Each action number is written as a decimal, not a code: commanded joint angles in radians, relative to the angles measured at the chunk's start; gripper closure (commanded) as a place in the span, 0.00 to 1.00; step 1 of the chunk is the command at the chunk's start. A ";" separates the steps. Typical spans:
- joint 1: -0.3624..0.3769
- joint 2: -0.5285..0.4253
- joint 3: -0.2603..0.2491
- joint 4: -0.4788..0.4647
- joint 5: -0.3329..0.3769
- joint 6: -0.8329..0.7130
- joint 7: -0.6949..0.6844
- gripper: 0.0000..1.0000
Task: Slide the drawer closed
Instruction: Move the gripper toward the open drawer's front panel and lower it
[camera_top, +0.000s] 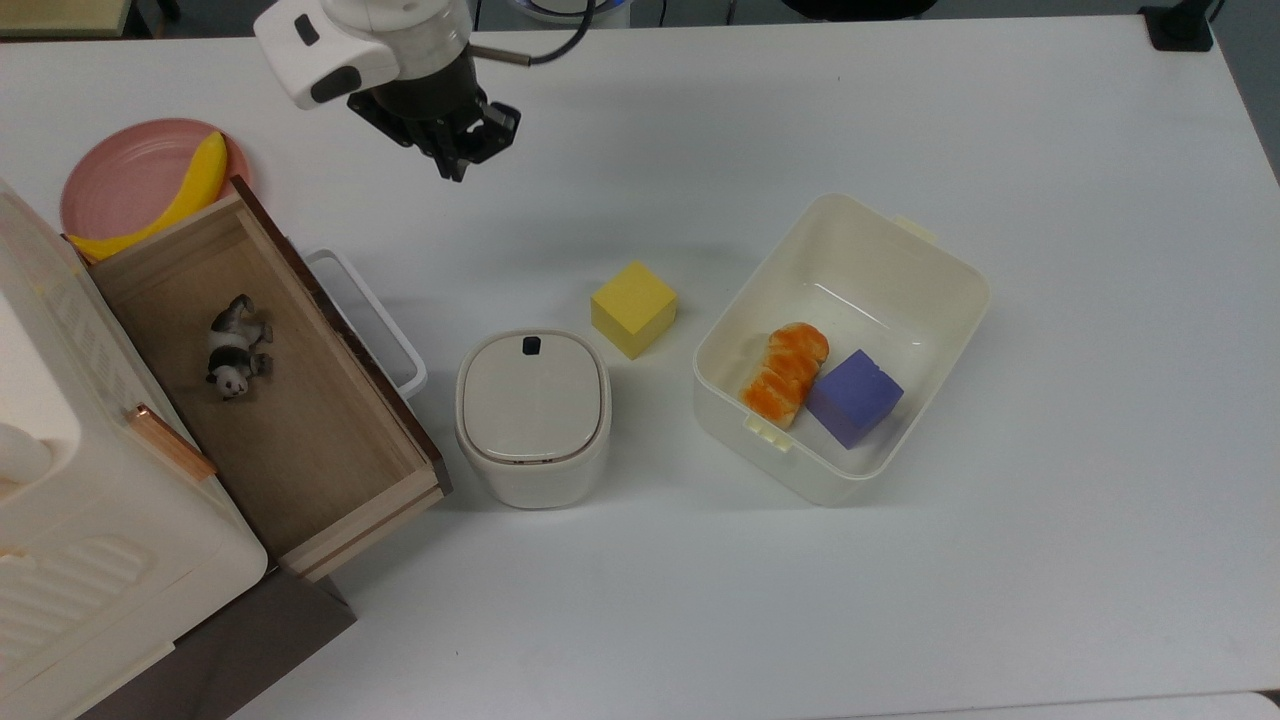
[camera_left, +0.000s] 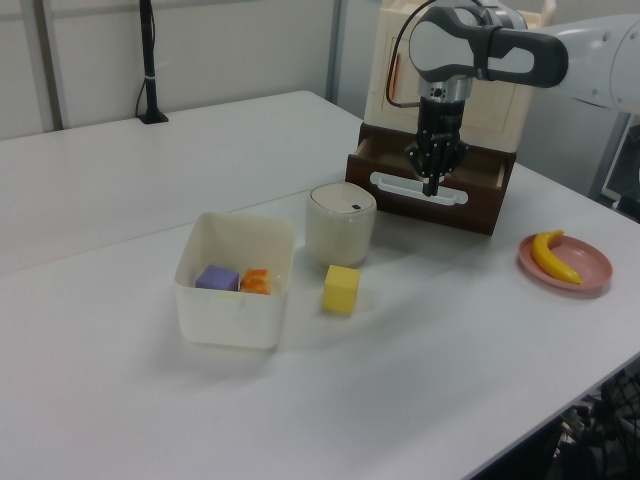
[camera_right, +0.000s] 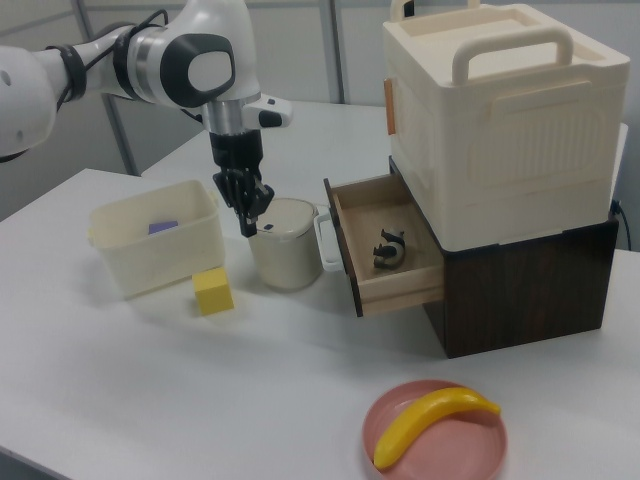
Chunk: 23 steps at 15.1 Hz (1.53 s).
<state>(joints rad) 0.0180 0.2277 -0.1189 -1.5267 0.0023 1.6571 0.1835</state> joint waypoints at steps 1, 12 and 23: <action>0.019 -0.005 -0.015 -0.088 0.021 0.116 0.274 1.00; -0.101 0.194 -0.019 -0.057 -0.028 0.570 0.522 0.99; -0.222 0.286 -0.019 0.057 -0.062 0.728 0.513 0.95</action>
<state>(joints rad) -0.1978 0.4995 -0.1343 -1.4973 -0.0409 2.3518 0.6927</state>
